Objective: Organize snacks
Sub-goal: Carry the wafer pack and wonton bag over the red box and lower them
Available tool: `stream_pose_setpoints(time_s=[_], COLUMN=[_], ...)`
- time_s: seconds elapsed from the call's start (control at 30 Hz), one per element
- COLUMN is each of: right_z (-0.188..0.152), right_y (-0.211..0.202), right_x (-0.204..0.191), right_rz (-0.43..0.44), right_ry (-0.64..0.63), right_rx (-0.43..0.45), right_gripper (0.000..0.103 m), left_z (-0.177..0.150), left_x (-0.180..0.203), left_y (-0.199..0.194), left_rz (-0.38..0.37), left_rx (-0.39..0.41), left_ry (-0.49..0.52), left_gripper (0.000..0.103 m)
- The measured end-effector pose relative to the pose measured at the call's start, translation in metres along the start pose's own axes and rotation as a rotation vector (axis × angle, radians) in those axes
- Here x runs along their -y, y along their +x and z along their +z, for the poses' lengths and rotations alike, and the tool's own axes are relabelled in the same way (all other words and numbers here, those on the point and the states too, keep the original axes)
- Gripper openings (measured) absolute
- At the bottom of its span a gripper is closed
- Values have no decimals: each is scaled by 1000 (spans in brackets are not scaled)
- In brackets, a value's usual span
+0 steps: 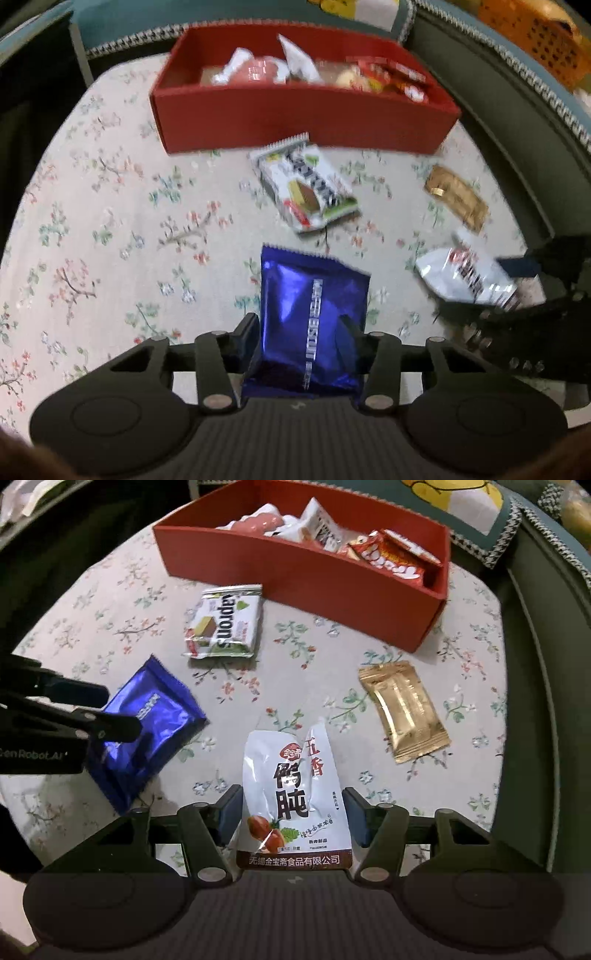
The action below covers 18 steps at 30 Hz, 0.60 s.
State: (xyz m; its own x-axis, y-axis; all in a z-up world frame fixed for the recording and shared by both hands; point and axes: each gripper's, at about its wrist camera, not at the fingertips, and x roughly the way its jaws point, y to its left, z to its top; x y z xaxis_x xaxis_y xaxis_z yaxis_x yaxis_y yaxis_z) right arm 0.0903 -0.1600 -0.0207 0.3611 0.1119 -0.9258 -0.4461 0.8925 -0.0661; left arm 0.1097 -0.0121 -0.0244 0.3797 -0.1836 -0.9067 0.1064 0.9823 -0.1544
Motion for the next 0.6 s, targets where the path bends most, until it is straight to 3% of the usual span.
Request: stream_pose_setpoints(time_s=[0.07,0.2,0.33,0.6], right_z=[0,0,-1,1], right_y=[3,5,7,-8], right_x=[0,1,6,13], right_rz=[-2,-2,-7,8], right_ry=[0,-2,7,31], right_rx=[-11,-20,-25,37], right_gripper=[65,65,65,65], left_z=[0,6,4,-4], left_x=[0,8,22,8], left_y=[4,17,26,8], left_rz=[-9,18,103,51], left_rx=[-6,-8,27,43], left_ry=[-13,-16,48,-6], left_gripper=[103,103,103,103])
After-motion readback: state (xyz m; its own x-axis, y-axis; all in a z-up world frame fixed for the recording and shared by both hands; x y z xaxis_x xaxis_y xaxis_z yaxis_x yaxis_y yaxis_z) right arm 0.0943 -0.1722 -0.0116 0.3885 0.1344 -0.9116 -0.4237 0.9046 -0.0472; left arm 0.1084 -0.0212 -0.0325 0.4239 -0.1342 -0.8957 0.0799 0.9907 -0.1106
